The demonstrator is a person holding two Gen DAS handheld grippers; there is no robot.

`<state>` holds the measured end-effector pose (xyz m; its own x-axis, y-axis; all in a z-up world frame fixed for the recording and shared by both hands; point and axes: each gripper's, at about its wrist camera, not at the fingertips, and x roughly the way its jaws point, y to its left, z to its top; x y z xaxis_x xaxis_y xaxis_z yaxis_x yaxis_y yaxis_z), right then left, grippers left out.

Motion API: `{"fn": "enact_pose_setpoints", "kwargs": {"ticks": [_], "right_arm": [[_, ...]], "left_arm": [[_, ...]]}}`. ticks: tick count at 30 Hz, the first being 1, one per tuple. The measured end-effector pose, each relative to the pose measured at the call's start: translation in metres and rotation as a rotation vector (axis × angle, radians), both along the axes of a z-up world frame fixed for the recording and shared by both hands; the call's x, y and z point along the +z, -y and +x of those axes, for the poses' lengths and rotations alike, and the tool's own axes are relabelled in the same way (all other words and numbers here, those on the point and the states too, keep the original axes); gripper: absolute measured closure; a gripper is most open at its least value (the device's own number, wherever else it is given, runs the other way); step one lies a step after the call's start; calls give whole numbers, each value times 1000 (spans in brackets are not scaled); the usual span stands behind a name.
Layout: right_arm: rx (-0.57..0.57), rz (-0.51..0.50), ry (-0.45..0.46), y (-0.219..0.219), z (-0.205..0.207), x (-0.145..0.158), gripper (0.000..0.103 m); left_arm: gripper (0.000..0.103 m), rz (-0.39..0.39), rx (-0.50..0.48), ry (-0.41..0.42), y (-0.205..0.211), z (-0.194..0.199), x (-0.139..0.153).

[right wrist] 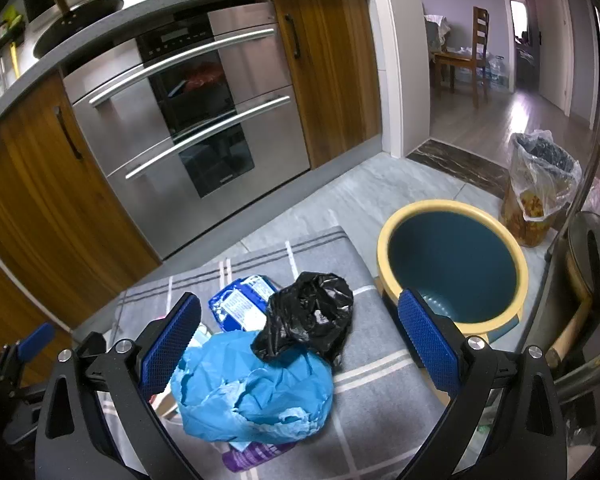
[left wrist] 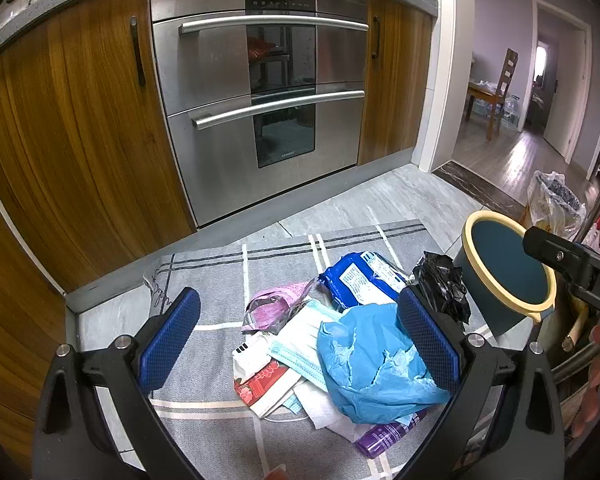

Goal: Collect trash

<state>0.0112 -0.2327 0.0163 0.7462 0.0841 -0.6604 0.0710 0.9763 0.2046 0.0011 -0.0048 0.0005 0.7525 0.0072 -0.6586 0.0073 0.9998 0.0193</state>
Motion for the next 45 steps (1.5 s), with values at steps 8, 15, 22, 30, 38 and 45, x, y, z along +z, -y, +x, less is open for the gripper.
{"fn": "enact_pose_setpoints", "kwargs": {"ticks": [8, 15, 22, 30, 38, 45], "right_arm": [[-3, -2, -3, -2, 1, 0, 5], [-1, -4, -3, 1, 0, 1, 5], [-2, -5, -3, 0, 0, 0, 5], [-3, -7, -5, -2, 1, 1, 5], [-3, -8, -6, -2, 1, 1, 5], [-3, -9, -6, -2, 1, 1, 5]], "left_arm": [[5, 5, -5, 1, 1, -1, -2], [5, 6, -6, 0, 1, -1, -2], [5, 4, -5, 1, 1, -1, -2], [5, 7, -5, 1, 1, -1, -2], [5, 7, -6, 0, 1, -1, -2], [5, 7, -6, -1, 1, -1, -2]]}}
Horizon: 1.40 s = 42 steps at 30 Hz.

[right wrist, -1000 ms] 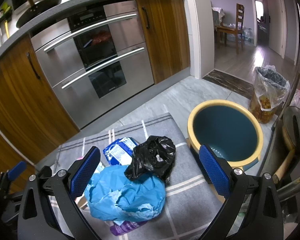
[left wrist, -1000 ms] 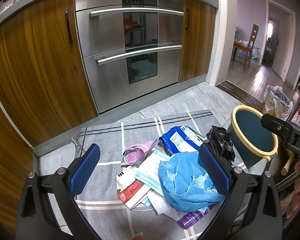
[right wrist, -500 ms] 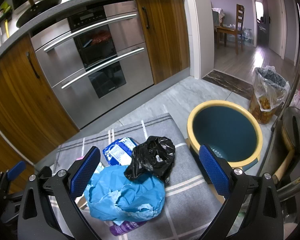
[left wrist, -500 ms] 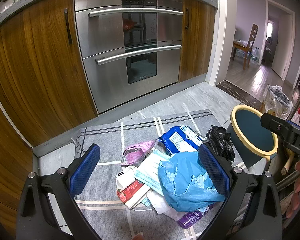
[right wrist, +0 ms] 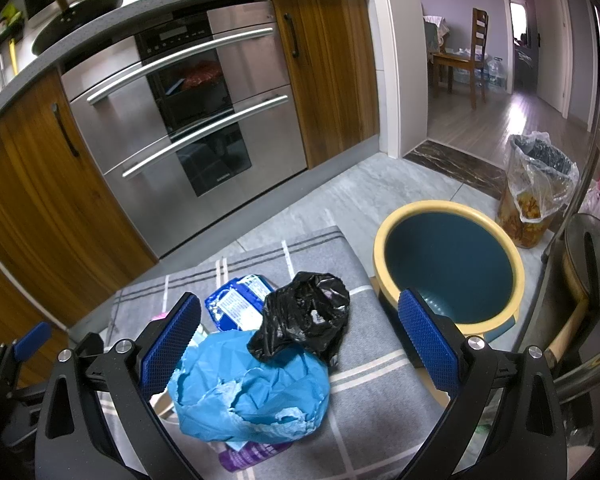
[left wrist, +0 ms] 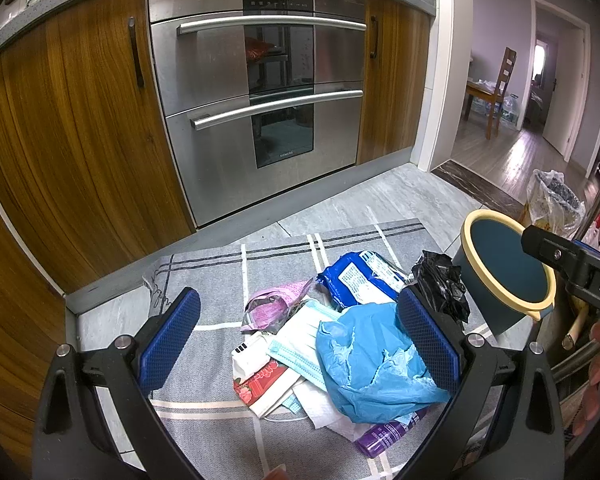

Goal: Collect trash

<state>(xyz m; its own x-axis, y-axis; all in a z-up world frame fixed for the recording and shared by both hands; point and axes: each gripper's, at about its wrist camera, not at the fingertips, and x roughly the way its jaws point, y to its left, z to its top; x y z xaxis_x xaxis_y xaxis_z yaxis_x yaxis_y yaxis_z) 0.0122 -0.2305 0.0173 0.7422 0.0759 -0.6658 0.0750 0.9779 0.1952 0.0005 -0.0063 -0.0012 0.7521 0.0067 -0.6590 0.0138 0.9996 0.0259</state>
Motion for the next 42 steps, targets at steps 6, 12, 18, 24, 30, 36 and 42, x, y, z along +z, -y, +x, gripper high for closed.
{"fn": "enact_pose_setpoints", "kwargs": {"ticks": [6, 12, 18, 24, 30, 36, 42], "right_arm": [[0, -1, 0, -1, 0, 0, 5], [0, 2, -3, -2, 1, 2, 5], [-19, 8, -21, 12, -1, -5, 5], [-54, 10, -28, 25, 7, 1, 5], [0, -41, 0, 33, 29, 9, 5], [29, 55, -124, 29, 65, -16, 5], [-73, 47, -221, 20, 74, -59, 5]], "left_arm": [[5, -4, 1, -2, 0, 0, -1], [5, -10, 3, -3, 3, 0, -3], [5, -59, -12, 0, 1, -2, -9], [5, -16, -33, -8, -2, 4, -10], [5, 15, -77, 94, -7, 20, 4], [5, 7, -83, 102, -16, 63, 1], [5, -7, -67, 37, -27, 103, -25]]}}
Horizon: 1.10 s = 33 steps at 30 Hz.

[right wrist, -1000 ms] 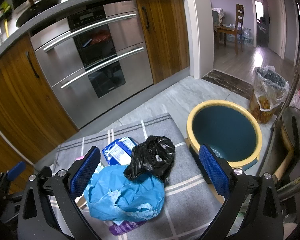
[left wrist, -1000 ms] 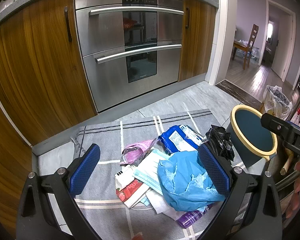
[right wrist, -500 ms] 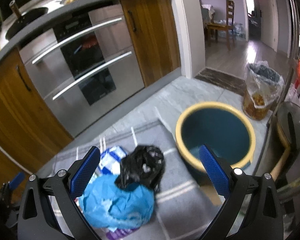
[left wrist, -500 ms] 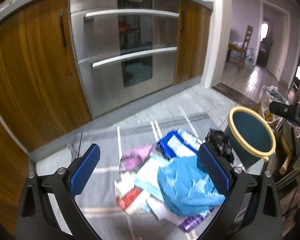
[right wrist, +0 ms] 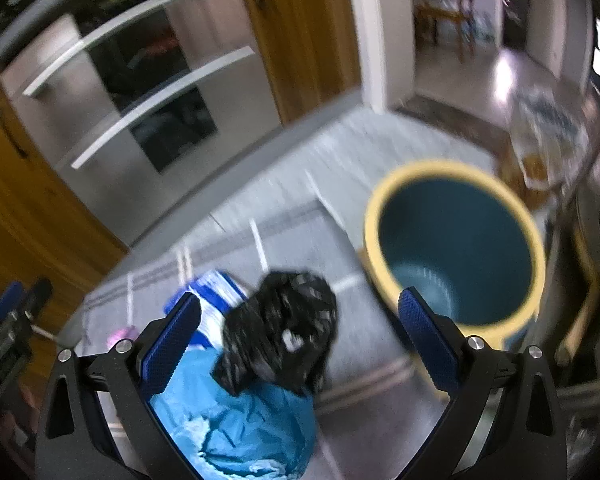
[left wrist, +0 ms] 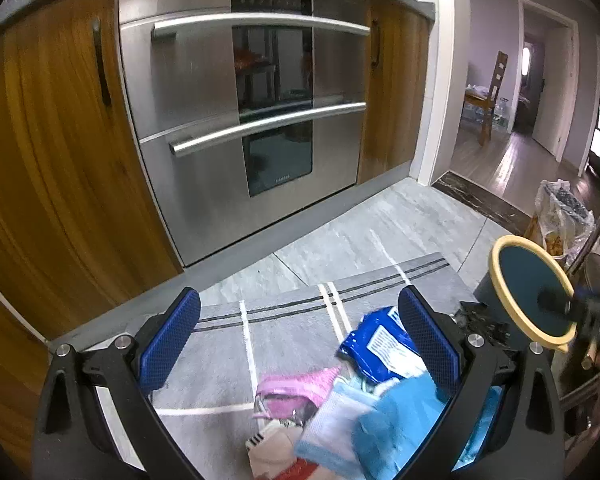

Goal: Collect trash
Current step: 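Grasp the black plastic bag with the right tool while the left tool grasps the pink wrapper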

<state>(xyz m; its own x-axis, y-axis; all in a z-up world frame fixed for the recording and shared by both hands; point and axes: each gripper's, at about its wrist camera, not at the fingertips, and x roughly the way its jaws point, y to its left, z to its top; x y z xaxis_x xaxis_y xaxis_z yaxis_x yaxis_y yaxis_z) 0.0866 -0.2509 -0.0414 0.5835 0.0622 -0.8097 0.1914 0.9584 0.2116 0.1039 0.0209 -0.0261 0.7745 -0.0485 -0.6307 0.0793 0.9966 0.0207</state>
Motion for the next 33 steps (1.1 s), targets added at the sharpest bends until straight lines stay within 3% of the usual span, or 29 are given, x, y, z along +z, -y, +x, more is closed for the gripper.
{"fn": "enact_pose_setpoints", "kwargs": {"ticks": [5, 9, 12, 16, 18, 19, 21, 23, 28, 33], "right_arm": [[39, 19, -38, -15, 5, -20, 7], [142, -36, -54, -36, 9, -31, 9], [154, -39, -88, -39, 16, -38, 26], [155, -22, -140, -40, 22, -48, 41], [165, -30, -160, -42, 24, -52, 53], [168, -35, -168, -42, 25, -54, 66], [181, -43, -176, -44, 24, -56, 73], [190, -48, -161, -46, 21, -52, 82], [177, -55, -123, -42, 18, -39, 85], [157, -42, -73, -36, 14, -22, 87]], "left_arm": [[6, -2, 6, -58, -3, 23, -24], [6, -79, 37, -106, -15, 28, -36], [7, -96, 13, -151, -12, 25, -49], [11, -11, -65, -189, 6, 11, -69], [20, 57, -114, -219, 16, 11, -82], [30, 94, -129, -240, 20, 12, -89], [42, 130, -133, -267, 22, 15, -98], [62, 145, -126, -280, 21, 17, -103], [81, 168, -112, -273, 17, 16, -101], [85, 152, -89, -194, 13, 12, -77]]}}
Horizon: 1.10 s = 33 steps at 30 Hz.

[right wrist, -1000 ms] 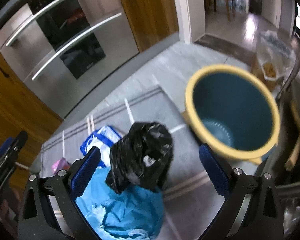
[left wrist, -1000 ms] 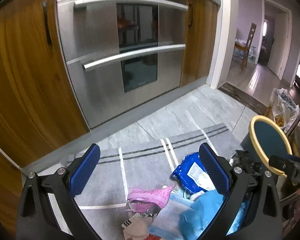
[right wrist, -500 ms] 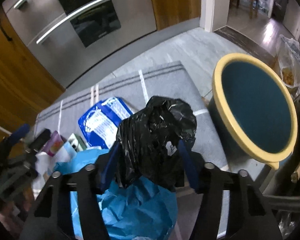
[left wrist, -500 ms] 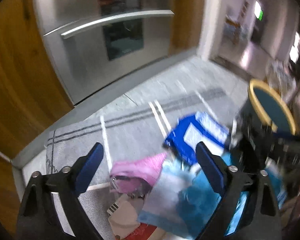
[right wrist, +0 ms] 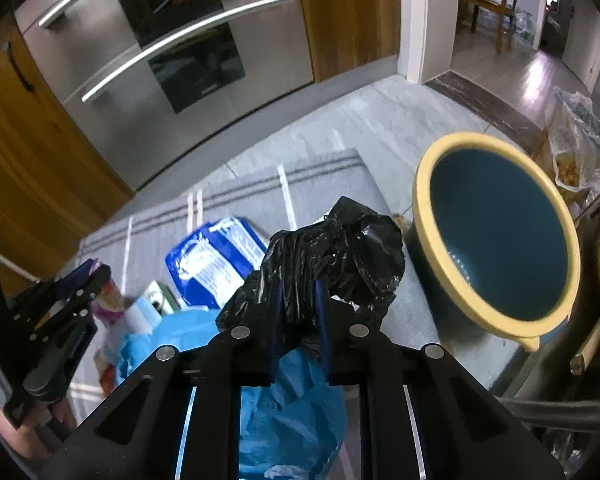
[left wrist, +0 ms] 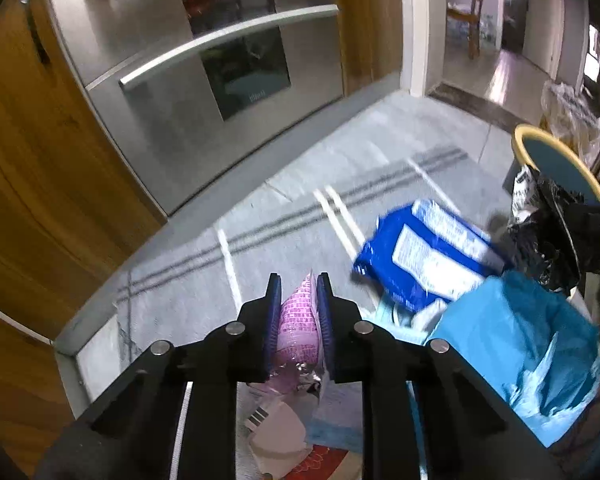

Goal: Collect trash
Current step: 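Grasp the black plastic bag with the right tool while the left tool grasps the pink wrapper, then carry both items over the yellow-rimmed bin and open both tools to drop them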

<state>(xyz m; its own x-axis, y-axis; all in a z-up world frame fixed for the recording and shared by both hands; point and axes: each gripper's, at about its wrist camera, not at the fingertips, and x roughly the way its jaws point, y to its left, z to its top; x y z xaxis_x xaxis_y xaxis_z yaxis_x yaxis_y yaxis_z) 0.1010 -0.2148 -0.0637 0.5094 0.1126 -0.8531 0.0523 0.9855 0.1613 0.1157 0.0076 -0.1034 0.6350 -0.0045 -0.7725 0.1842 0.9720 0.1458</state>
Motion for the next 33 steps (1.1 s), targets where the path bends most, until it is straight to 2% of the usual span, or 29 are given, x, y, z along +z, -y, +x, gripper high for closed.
{"fn": "enact_pose_setpoints", "kwargs": {"ticks": [3, 6, 16, 18, 22, 25, 29, 33], "right_arm": [[-7, 7, 25, 3, 0, 9, 87], [-19, 59, 43, 7, -2, 24, 88], [-29, 132, 179, 33, -13, 80, 89], [-38, 112, 222, 40, -14, 90, 89], [-55, 115, 264, 53, -10, 100, 89], [-93, 115, 260, 67, -2, 98, 89], [-131, 160, 212, 99, 10, 92, 89], [-220, 271, 127, 151, 22, 76, 89]], "left_arm": [[86, -57, 24, 49, -6, -2, 21], [87, -105, 33, 105, -8, -4, 43], [87, -198, -61, 288, 20, -29, 118], [87, -214, -81, 312, 28, -36, 129], [87, -269, -104, 304, 46, -36, 144], [87, -289, -153, 303, 72, -30, 153], [87, -332, -218, 272, 110, -14, 162], [87, -355, -291, 244, 154, 6, 160]]}}
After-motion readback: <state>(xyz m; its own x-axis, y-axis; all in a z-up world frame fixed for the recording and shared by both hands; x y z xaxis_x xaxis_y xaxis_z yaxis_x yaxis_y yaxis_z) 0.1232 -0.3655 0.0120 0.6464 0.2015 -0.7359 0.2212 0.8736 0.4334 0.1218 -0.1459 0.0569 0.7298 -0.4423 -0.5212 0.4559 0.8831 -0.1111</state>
